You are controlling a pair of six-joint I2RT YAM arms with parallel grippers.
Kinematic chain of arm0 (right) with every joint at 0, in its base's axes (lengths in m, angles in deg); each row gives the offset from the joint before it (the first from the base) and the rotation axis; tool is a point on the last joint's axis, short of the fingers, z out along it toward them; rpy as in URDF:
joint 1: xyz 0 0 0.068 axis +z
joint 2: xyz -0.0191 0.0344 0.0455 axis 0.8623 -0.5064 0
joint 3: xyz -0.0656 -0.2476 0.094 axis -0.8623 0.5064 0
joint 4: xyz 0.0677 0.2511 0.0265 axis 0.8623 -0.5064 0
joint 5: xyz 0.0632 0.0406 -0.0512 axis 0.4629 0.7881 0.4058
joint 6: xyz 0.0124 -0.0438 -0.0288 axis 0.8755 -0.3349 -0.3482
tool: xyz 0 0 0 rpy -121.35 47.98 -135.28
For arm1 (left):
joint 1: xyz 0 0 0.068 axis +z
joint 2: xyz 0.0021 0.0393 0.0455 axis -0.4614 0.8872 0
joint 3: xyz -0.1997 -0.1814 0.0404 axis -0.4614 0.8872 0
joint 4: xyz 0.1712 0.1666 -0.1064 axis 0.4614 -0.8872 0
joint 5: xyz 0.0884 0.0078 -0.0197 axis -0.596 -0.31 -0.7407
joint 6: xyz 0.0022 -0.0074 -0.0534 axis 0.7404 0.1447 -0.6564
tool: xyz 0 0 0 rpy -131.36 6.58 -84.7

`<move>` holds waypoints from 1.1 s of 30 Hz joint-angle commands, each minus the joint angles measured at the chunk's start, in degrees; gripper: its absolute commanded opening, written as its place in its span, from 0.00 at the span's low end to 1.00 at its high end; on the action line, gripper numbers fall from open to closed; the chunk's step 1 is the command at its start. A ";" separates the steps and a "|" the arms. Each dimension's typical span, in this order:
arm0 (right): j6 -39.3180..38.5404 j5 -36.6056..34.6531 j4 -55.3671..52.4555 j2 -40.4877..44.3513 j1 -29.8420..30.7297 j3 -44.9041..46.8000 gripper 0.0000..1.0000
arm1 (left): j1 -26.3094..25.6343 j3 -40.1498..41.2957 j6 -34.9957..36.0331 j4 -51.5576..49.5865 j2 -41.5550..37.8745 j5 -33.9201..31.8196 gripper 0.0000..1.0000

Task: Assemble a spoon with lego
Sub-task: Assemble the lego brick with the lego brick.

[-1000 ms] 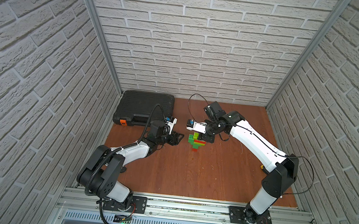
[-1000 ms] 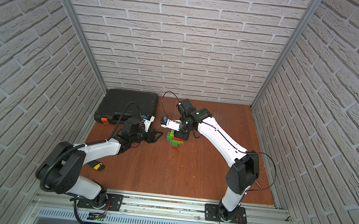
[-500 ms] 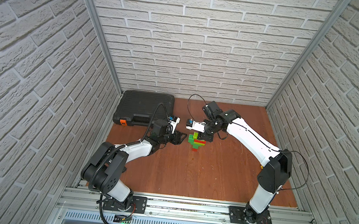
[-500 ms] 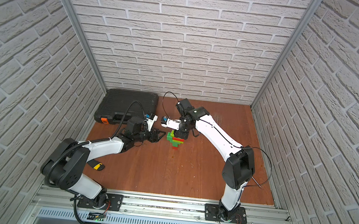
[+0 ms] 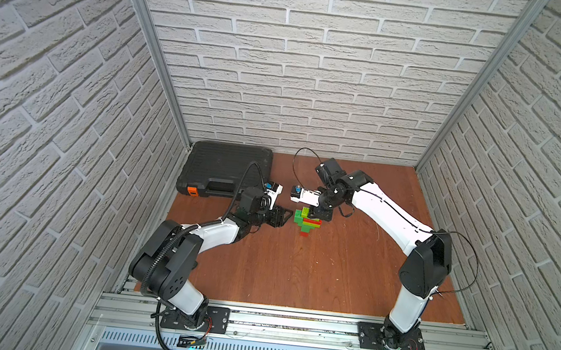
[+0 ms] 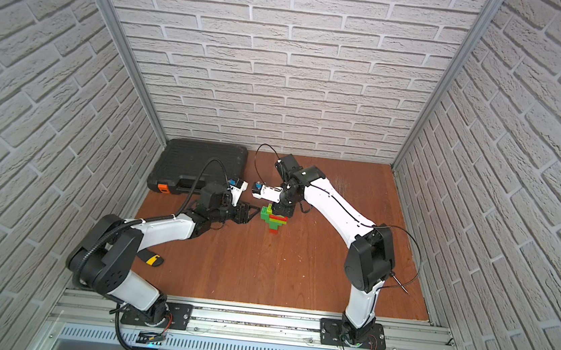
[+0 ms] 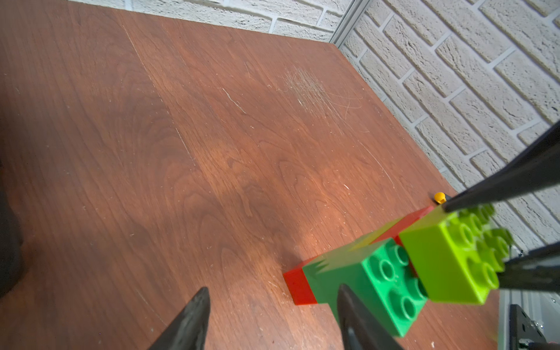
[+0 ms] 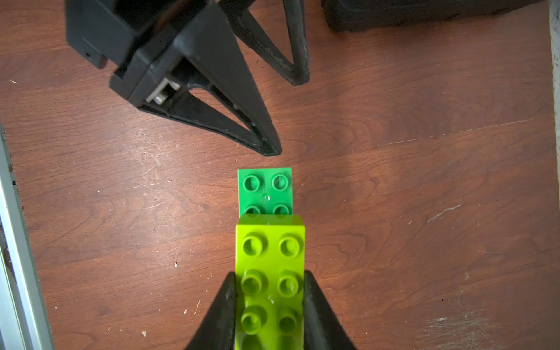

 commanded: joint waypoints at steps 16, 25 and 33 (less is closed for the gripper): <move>1.16 1.22 -0.45 -2.80 -0.49 -0.12 0.15 | -1.11 -2.24 0.05 2.87 0.94 1.12 0.65; 1.40 -2.93 -4.84 -5.35 -0.45 0.43 0.15 | -1.19 -2.43 0.03 2.60 1.00 1.23 0.66; 2.68 -5.35 -6.61 -7.42 0.08 1.90 0.14 | -1.43 -2.32 0.04 2.62 1.03 1.17 0.65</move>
